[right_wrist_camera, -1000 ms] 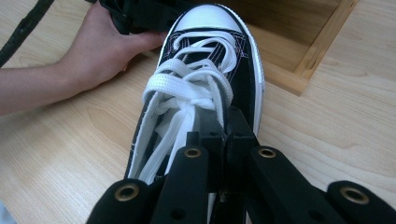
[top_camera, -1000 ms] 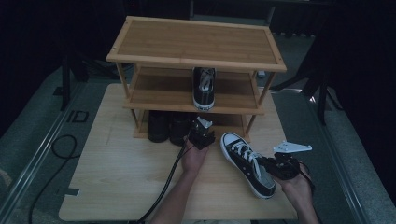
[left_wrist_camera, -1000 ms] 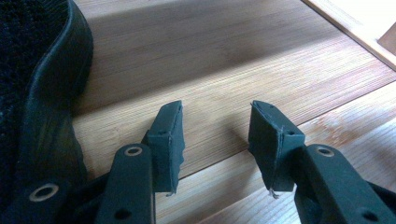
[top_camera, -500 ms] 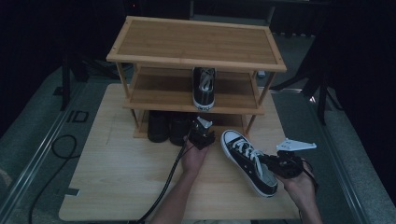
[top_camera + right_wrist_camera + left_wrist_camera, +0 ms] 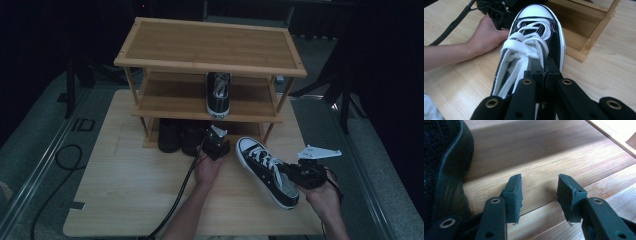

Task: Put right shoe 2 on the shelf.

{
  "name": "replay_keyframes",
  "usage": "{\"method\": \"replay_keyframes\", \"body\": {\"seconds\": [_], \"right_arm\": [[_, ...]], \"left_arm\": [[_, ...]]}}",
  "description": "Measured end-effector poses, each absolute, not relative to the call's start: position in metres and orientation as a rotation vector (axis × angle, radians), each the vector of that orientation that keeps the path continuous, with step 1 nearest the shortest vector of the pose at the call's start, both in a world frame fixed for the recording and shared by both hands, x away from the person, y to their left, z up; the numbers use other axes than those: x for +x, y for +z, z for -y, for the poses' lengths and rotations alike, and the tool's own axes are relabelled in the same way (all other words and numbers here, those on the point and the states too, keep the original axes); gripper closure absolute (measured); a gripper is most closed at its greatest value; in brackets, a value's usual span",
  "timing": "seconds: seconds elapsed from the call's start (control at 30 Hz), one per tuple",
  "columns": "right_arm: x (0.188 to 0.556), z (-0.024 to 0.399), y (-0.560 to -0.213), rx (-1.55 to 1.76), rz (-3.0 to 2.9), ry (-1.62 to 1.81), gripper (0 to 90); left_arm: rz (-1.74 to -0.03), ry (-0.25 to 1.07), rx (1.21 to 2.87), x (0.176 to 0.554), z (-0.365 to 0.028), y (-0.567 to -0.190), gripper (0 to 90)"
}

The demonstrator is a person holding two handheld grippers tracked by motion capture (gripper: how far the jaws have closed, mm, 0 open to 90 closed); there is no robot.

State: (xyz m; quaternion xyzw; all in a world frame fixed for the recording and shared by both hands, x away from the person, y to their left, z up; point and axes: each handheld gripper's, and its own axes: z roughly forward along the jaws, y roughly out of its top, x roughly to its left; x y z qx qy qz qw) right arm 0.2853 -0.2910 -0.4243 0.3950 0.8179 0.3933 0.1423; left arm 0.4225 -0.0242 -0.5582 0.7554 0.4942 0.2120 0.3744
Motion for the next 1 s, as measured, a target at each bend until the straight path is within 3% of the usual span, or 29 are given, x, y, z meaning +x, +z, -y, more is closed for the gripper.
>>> {"method": "replay_keyframes", "body": {"seconds": [1.0], "right_arm": [[0.289,0.284,-0.387,1.008,-2.382,1.203,88.8]], "left_arm": [[-1.266,0.542,1.934,0.423,0.024,-0.558,55.6]]}}
